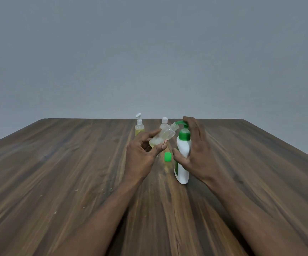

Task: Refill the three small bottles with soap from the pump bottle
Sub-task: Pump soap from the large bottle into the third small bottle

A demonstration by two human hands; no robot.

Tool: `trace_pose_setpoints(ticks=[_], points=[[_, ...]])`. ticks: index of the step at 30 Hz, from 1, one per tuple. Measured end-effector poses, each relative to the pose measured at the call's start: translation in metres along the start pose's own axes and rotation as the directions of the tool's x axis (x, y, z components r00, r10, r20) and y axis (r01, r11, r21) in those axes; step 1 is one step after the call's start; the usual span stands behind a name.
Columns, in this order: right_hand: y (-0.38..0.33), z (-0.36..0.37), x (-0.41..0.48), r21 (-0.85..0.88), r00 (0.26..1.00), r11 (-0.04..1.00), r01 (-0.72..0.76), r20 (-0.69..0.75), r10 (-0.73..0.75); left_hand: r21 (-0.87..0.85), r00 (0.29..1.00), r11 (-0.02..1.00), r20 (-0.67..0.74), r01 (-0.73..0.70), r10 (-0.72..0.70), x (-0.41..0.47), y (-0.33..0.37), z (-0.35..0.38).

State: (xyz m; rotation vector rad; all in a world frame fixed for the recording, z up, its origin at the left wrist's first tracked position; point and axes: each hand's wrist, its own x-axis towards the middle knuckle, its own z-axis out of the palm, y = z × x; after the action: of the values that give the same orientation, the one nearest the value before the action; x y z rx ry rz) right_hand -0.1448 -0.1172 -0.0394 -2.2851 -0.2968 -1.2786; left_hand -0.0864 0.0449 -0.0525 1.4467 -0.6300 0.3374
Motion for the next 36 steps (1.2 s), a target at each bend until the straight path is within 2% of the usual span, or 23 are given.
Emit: trace_pose_setpoints(ticks=[9, 16, 28, 36], points=[[-0.003, 0.014, -0.005, -0.008, 0.992, 0.998, -0.064, -0.110, 0.062, -0.007, 1.000, 1.000, 0.006, 0.007, -0.007, -0.001, 0.000, 0.001], [-0.006, 0.013, -0.007, 0.053, 0.989, 0.995, -0.080, -0.120, 0.086, 0.004, 1.000, 1.000, 0.005, 0.010, -0.010, -0.002, 0.001, -0.001], [-0.002, 0.017, -0.007, -0.004, 0.994, 0.998, -0.067, -0.085, 0.066, 0.057, 0.998, 0.997, -0.033, -0.051, 0.053, -0.004, 0.003, 0.001], [0.000, 0.021, -0.009, 0.048, 0.987, 0.996, -0.080, -0.139, 0.086, 0.035, 0.998, 0.998, -0.022, -0.056, 0.056, -0.005, 0.001, 0.000]])
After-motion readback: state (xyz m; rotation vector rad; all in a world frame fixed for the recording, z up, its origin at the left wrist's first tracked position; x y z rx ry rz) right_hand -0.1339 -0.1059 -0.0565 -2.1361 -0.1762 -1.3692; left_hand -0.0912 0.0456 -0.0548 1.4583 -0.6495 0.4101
